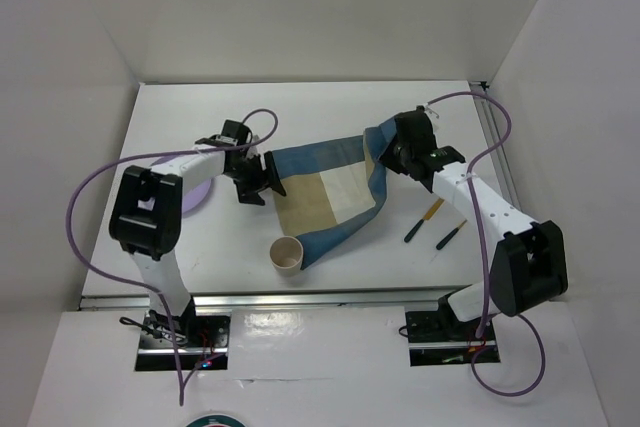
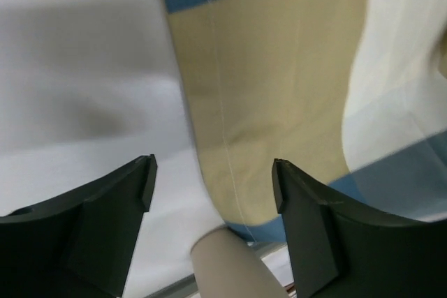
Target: Set the dinner table for one person
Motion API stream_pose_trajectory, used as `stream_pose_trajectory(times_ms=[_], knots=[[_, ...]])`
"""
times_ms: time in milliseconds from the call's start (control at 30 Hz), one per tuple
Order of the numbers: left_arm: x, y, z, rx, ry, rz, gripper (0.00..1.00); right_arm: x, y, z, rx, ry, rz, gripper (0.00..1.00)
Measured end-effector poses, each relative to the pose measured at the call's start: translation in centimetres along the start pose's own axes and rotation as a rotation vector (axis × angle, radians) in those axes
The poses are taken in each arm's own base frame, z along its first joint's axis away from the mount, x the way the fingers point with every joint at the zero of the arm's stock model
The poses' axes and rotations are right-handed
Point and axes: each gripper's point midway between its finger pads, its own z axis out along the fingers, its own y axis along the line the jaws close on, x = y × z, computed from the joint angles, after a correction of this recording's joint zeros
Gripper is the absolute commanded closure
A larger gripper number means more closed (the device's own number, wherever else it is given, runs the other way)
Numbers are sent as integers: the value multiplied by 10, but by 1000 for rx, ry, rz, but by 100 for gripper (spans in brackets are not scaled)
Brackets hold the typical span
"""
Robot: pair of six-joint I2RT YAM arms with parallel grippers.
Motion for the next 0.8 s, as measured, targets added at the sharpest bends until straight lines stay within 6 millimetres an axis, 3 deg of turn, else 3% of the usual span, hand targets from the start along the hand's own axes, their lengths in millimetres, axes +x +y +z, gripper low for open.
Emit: stream_pose_trajectory(times_ms=[100, 167, 267, 300, 400, 500, 633, 800], knots=[[-2, 8, 26, -30, 53, -16, 32, 1, -1, 1, 3, 3, -1, 100], [-5, 2, 35, -22, 86, -30, 41, 1, -1, 2, 4, 5, -1, 100], [-16, -8, 48, -16, 75, -24, 74, 1, -1, 2, 4, 4, 0, 100], [-18, -9, 54, -14, 82, -20, 100, 1, -2, 2, 5, 4, 1, 100], [-23, -19, 61, 11, 110, -42, 100, 5, -7, 3, 14, 13, 0, 100], [-44, -28, 66, 10, 91, -37, 100, 17, -18, 4, 33, 34, -4, 100], [-92, -36, 58, -33, -12, -15, 100, 43, -41, 4, 56, 80, -5, 100], [-163, -62, 15, -28, -204, 31, 100, 78, -71, -7, 76, 126, 43, 100]])
